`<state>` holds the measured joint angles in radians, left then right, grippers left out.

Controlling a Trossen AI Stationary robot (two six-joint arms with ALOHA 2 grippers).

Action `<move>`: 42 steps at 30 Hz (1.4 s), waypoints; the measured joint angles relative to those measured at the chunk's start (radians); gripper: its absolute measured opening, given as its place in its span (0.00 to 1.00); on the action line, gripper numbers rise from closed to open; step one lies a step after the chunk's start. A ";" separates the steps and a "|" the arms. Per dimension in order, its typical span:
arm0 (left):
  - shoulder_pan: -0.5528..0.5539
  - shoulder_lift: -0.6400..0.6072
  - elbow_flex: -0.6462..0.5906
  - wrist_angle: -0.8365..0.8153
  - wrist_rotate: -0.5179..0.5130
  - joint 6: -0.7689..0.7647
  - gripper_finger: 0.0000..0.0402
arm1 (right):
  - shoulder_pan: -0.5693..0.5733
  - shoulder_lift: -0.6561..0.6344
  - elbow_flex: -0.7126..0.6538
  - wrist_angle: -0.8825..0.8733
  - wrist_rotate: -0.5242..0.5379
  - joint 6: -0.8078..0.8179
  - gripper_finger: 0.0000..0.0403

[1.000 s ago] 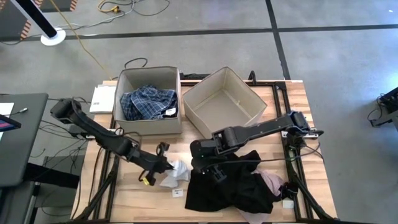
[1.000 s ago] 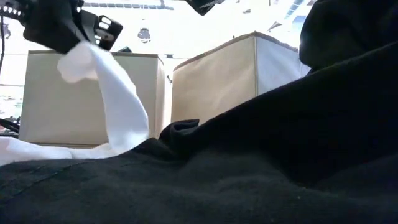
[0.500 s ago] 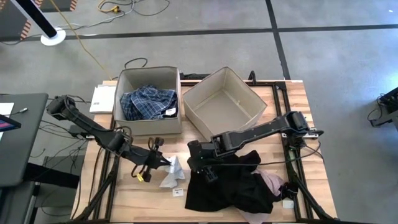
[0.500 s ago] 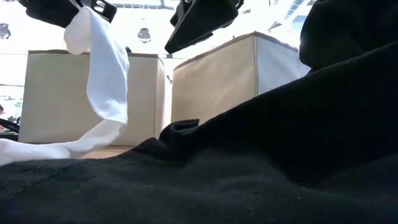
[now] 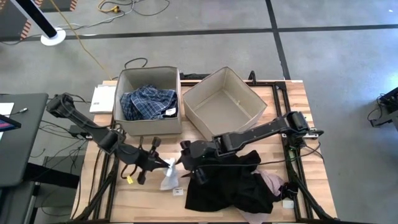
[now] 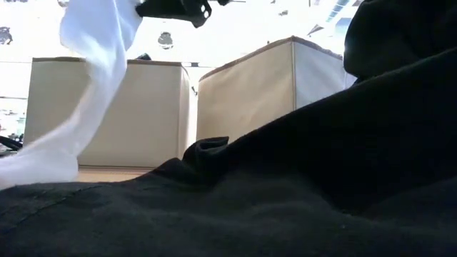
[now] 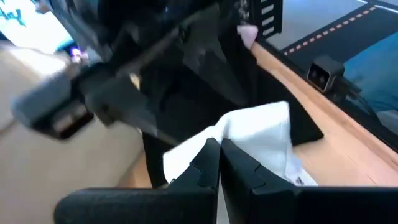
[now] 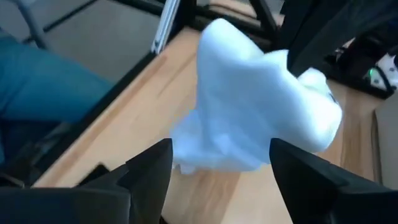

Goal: Sort clothes
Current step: Put the white sock into the right laundry organizer

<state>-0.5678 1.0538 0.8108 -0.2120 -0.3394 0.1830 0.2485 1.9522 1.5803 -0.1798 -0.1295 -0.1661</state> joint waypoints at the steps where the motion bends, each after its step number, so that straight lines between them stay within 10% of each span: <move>1: -0.006 0.000 0.010 0.000 -0.007 0.016 0.00 | 0.000 0.000 0.000 0.013 0.000 0.012 0.71; 21: -0.051 0.000 0.137 -0.005 -0.037 0.252 0.00 | -0.009 0.000 0.000 0.155 -0.011 0.043 0.69; 32: -0.051 0.000 0.137 -0.009 -0.193 0.317 0.00 | 0.000 0.000 0.000 0.148 -0.030 -0.040 0.04; 42: -0.054 0.000 0.137 -0.043 -0.350 0.269 0.09 | -0.003 0.000 0.021 0.152 -0.030 -0.086 0.01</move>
<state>-0.6223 1.0536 0.9482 -0.2547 -0.6894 0.4517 0.2451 1.9522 1.6010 -0.0279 -0.1596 -0.2518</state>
